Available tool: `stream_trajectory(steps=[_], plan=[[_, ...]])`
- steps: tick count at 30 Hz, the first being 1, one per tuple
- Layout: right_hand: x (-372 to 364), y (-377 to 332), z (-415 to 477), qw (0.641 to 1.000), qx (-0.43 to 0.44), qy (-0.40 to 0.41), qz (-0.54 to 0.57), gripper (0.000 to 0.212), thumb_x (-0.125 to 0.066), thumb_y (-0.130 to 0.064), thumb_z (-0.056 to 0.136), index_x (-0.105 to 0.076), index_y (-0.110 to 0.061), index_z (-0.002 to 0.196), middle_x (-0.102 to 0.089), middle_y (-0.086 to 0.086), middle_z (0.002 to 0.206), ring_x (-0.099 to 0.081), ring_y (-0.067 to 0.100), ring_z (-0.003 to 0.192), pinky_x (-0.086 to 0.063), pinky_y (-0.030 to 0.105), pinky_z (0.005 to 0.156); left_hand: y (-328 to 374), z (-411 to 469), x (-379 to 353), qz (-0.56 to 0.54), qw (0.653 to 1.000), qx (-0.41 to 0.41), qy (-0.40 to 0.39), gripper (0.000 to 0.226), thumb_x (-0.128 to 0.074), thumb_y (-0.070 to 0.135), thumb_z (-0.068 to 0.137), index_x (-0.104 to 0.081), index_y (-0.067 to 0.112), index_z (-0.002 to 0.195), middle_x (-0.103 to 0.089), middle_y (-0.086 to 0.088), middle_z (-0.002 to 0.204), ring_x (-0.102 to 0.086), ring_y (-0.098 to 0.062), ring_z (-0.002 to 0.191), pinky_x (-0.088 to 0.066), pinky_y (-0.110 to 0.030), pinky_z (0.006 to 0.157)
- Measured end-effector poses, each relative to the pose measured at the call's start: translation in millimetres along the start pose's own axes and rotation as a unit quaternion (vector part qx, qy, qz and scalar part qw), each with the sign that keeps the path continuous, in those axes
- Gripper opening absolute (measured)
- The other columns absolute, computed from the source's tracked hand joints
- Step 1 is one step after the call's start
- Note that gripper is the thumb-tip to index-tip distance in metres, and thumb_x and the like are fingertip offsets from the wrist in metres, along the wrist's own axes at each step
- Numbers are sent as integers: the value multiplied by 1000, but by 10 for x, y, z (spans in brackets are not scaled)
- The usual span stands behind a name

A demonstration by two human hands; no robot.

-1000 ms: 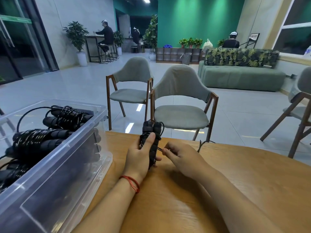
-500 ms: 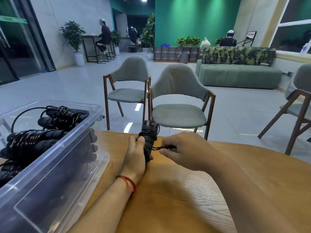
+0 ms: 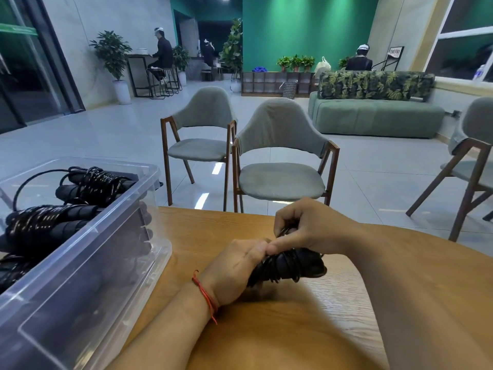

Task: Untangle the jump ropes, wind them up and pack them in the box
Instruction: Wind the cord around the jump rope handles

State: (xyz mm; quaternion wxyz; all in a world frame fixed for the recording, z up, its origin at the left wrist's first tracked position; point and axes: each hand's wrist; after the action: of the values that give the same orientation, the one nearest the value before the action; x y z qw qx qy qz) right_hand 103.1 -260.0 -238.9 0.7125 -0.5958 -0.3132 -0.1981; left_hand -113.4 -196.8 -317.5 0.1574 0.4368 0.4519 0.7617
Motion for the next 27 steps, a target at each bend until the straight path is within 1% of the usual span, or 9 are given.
stream_trajectory(steps=[4,10,13,16,18,21,23,25,27], plan=[[59,129,-46,991,-28,-50,121,25,-90,-34,85,-69,-21,86,-64,12,82,-60,20,77,-50,30,76,92,-19,-38,-47,997,-60,-10,45,-52,48,100,-48,28,139,-76,-10,100,-76,-30,81,-62,-55,67],[-12,312,-46,962,2,-91,257,33,-91,-35,82,-69,-15,92,-61,24,94,-60,32,90,-52,43,87,181,-12,-69,25,992,-119,23,60,-89,38,83,-45,25,123,-74,1,99,-75,-14,83,-64,-35,67],[-120,382,56,956,0,-77,281,40,-95,-41,78,-66,-16,90,-60,20,93,-57,34,88,-50,48,86,165,-16,-76,57,984,-156,57,66,-93,35,80,-42,24,121,-70,3,100,-74,-11,79,-63,-32,63],[-227,516,115,965,-20,-66,251,39,-90,-52,80,-68,-22,90,-63,16,95,-60,35,92,-52,50,89,107,-18,-94,34,979,-181,90,72,-95,32,78,-41,24,125,-70,2,111,-75,-14,94,-65,-34,73],[-282,610,104,964,-47,-46,257,35,-85,-58,82,-72,-26,89,-68,8,92,-67,26,87,-56,42,81,95,-19,-117,17,974,-189,122,74,-95,29,78,-41,28,128,-70,5,112,-75,-14,98,-65,-31,77],[-377,771,82,908,-106,9,405,11,-73,-27,99,-74,-16,97,-74,5,92,-71,22,85,-58,36,76,100,-1,-154,-47,967,-183,172,69,-92,18,79,-45,23,129,-68,6,110,-76,-20,91,-66,-38,68],[-447,831,76,932,-138,77,327,6,-67,-13,101,-72,-17,101,-76,-1,92,-72,25,94,-61,34,79,73,17,-154,-83,959,-170,213,64,-90,16,81,-49,21,130,-66,5,112,-76,-25,86,-65,-44,64],[-525,761,76,971,-112,95,189,10,-66,-26,105,-74,-21,100,-74,2,90,-70,27,90,-59,36,79,37,34,-129,-126,947,-151,256,53,-85,24,87,-56,22,131,-68,0,112,-75,-30,84,-64,-47,62],[-599,581,95,970,-78,78,216,28,-60,-41,107,-74,-18,99,-70,9,90,-62,22,78,-53,31,73,8,70,-81,-198,924,-109,307,36,-72,34,97,-62,19,128,-71,-9,107,-74,-33,81,-62,-45,61]])
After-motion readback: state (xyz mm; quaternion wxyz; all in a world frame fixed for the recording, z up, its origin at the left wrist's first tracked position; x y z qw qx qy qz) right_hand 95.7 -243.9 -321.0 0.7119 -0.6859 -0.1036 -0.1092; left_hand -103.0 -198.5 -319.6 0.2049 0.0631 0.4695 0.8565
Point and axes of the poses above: each hand's wrist, its own z-axis towards the middle knuckle, its own x-axis out of the back of the hand, y = z × x
